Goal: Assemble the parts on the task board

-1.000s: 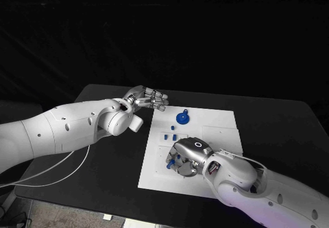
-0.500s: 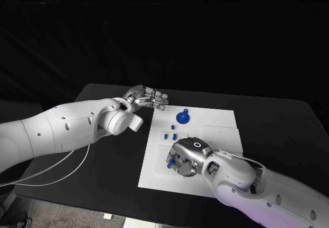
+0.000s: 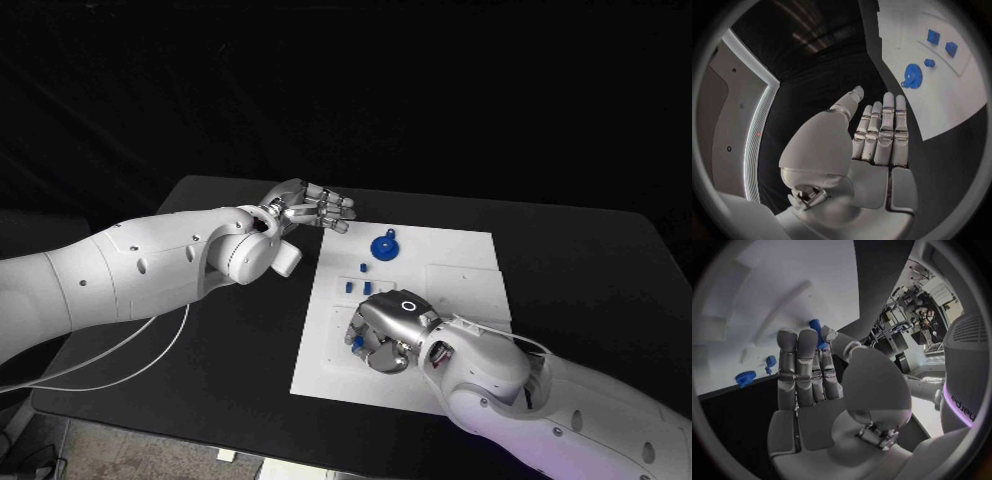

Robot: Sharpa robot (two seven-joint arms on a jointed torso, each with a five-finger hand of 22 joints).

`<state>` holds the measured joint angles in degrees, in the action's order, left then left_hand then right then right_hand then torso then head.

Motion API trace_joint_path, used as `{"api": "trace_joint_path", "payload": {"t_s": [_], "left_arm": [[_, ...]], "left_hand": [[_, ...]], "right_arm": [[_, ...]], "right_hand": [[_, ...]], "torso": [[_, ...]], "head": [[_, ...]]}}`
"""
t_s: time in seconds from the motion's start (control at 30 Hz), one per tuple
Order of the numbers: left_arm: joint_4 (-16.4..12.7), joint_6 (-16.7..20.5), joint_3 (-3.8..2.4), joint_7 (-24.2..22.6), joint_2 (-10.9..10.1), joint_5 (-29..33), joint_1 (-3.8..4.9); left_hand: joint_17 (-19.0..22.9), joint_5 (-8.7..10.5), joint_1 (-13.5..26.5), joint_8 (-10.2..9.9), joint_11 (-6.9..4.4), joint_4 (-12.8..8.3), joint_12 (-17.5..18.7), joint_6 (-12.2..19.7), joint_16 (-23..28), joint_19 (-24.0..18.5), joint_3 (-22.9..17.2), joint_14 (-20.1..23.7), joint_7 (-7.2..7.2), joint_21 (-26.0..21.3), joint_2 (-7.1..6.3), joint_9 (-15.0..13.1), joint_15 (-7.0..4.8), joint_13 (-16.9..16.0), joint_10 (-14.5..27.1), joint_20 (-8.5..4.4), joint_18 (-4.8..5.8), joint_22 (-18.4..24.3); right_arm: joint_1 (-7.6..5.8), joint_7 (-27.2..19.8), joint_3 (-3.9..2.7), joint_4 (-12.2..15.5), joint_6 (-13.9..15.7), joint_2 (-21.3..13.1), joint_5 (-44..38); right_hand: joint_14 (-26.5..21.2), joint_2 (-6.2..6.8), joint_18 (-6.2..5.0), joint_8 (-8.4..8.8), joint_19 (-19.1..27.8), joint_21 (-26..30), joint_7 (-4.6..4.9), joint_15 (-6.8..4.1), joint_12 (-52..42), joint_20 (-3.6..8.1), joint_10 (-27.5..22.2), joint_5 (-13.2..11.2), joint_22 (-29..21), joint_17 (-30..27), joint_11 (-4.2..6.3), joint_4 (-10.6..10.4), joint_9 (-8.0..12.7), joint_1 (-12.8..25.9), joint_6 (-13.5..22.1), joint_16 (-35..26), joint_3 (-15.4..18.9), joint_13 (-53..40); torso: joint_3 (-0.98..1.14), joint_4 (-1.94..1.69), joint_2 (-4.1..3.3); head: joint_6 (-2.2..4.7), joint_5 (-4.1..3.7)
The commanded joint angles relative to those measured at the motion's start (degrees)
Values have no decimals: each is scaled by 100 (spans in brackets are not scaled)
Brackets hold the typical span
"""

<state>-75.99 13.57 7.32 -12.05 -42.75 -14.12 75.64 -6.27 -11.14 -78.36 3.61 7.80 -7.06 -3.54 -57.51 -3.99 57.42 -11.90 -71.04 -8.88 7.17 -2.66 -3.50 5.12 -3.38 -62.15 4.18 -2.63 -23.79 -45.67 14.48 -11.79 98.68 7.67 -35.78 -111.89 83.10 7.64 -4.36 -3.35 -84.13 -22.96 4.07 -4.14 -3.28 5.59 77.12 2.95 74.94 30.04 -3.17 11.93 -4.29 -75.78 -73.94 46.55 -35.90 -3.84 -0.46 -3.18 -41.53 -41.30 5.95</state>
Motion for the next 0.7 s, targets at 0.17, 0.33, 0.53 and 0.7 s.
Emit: {"api": "trace_joint_path", "payload": {"t_s": [0.17,0.33,0.53,0.7], "left_arm": [[-9,-70,-7,-22,1,28,6],[-4,-65,-7,-16,-2,28,6],[2,-71,-7,-6,-3,27,6],[10,-83,-7,-1,-3,22,6]], "left_hand": [[-6,5,-6,11,10,7,17,44,19,-31,-21,10,-10,32,47,-8,16,3,42,5,-18,0],[-6,5,-6,11,10,7,17,44,19,-31,-21,10,-10,32,47,-8,16,3,42,5,-18,0],[-6,5,-6,11,10,7,17,44,19,-31,-21,10,-10,32,47,-8,16,3,42,5,-18,0],[-7,9,-21,12,10,3,18,47,19,-29,-16,10,-10,31,43,-9,15,3,46,4,-19,5]], "right_arm": [[45,-85,123,-95,-307,8,154],[44,-116,139,-120,-140,1,261],[44,-133,145,-143,88,-14,365],[44,-168,147,-158,237,-21,451]], "right_hand": [[1,59,-150,-21,-128,27,67,33,-21,-42,169,440,266,-26,195,96,29,110,212,17,158,18],[-3,66,-172,-20,-127,42,131,96,-16,-103,-152,506,244,-37,111,35,52,221,498,53,333,35],[-8,197,-235,-23,-147,138,184,194,-14,-197,-750,432,187,-69,-51,-98,53,348,705,82,502,47],[-74,364,-347,-21,-101,568,185,269,-22,-278,-1266,536,53,-140,-185,-187,67,328,987,51,783,46]], "torso": [[6,7,-1],[10,9,-1],[13,13,-3],[13,13,-2]], "head": [[-11,17],[-11,19],[-13,17],[-16,12]]}}
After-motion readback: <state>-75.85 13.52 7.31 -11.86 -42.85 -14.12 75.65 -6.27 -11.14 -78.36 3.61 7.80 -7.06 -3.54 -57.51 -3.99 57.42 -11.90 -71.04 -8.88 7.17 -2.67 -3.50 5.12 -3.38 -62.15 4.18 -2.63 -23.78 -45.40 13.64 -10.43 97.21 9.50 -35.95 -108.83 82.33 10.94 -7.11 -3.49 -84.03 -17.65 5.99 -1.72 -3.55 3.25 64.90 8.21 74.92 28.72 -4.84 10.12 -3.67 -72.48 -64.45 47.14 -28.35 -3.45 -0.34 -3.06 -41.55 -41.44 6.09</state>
